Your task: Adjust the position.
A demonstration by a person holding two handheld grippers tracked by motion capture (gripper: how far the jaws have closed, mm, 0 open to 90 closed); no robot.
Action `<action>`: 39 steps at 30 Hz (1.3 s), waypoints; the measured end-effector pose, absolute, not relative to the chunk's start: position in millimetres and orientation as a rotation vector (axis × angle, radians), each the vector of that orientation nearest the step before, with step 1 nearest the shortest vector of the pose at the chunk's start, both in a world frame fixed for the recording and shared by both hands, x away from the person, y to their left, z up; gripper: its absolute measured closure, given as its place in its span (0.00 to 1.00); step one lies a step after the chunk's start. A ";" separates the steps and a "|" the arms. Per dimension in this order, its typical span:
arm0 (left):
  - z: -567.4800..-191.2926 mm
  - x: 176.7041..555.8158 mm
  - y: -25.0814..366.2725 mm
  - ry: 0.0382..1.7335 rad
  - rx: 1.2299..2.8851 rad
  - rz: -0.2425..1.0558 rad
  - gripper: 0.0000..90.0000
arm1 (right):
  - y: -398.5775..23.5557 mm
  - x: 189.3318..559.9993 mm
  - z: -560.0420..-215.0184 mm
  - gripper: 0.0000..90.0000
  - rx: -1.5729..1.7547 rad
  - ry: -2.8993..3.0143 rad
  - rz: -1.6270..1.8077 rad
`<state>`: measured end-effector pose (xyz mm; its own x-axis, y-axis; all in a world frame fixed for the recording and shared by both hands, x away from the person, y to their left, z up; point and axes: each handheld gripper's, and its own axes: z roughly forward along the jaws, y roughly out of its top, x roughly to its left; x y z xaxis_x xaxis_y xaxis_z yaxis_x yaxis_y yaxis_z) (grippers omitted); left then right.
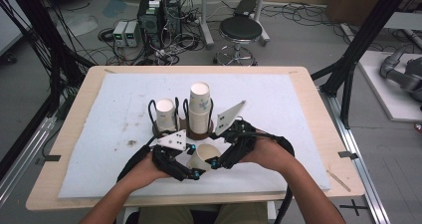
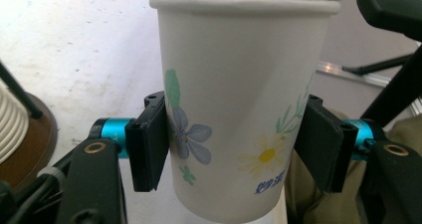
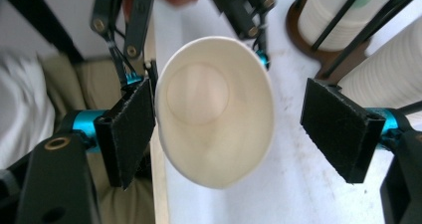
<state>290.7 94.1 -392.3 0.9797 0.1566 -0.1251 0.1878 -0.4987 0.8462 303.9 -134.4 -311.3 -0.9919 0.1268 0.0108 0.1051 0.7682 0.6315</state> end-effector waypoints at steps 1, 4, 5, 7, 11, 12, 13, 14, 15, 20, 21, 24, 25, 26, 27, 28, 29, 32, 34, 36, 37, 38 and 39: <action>-394.0 290.1 96.6 0.254 2.077 -0.043 0.39 | -138.4 303.9 -310.6 0.25 0.212 2.902 1.091; -399.2 288.3 105.8 0.284 2.027 -0.022 0.38 | -151.5 303.5 -310.0 0.25 0.269 2.836 1.225; -401.4 287.1 110.1 0.297 2.001 -0.013 0.38 | -156.3 303.3 -310.4 0.25 0.290 2.812 1.256; -403.8 285.6 117.3 0.313 1.966 0.008 0.38 | -165.5 302.4 -312.6 0.25 0.339 2.768 1.294; -406.2 282.2 137.8 0.353 1.883 0.060 0.37 | -185.4 300.7 -323.1 0.25 0.449 2.679 1.354; -406.5 281.4 143.0 0.366 1.857 0.079 0.37 | -190.7 300.6 -327.2 0.25 0.481 2.662 1.368; -406.7 280.2 149.5 0.385 1.825 0.096 0.37 | -196.1 300.2 -331.6 0.25 0.519 2.638 1.388; -406.7 279.7 153.5 0.394 1.811 0.110 0.37 | -203.0 300.3 -337.4 0.25 0.554 2.611 1.408; -406.5 279.1 158.9 0.405 1.793 0.125 0.37 | -207.1 299.9 -340.8 0.25 0.578 2.595 1.415; -405.8 276.1 183.4 0.459 1.706 0.191 0.37 | -232.1 298.6 -362.3 0.25 0.738 2.507 1.416; -405.8 275.7 186.2 0.468 1.693 0.196 0.37 | -237.7 298.2 -367.2 0.25 0.776 2.492 1.409; -405.5 275.0 197.1 0.489 1.645 0.221 0.37 | -248.7 296.9 -378.5 0.25 0.842 2.454 1.394; -405.3 274.5 201.2 0.493 1.628 0.235 0.37 | -251.2 296.4 -380.9 0.25 0.854 2.450 1.390; -405.3 274.4 203.5 0.496 1.616 0.242 0.37 | -254.7 295.0 -384.4 0.25 0.877 2.436 1.382; -405.0 274.3 206.7 0.502 1.606 0.253 0.37 | -256.6 294.4 -386.4 0.25 0.886 2.427 1.378; -404.9 274.3 209.9 0.507 1.599 0.269 0.37 | -259.3 293.6 -388.7 0.25 0.897 2.420 1.369; -405.0 274.2 213.0 0.513 1.586 0.277 0.37 | -261.4 292.7 -390.9 0.25 0.914 2.412 1.366; -404.8 273.6 223.0 0.530 1.545 0.320 0.37 | -267.8 291.5 -395.6 0.25 0.934 2.376 1.351; -404.5 273.0 229.9 0.540 1.521 0.348 0.37 | -270.7 290.4 -396.9 0.25 0.948 2.351 1.354; -404.4 272.0 236.9 0.550 1.505 0.379 0.37 | -273.3 289.6 -397.7 0.25 0.952 2.323 1.359; -404.7 271.7 240.2 0.554 1.498 0.392 0.37 | -274.6 289.4 -398.0 0.25 0.948 2.302 1.365; -405.3 271.0 243.0 0.564 1.489 0.406 0.37 | -275.6 289.4 -398.3 0.25 0.953 2.289 1.380; -406.1 270.7 246.2 0.570 1.487 0.415 0.37 | -276.5 289.6 -398.7 0.25 0.956 2.276 1.390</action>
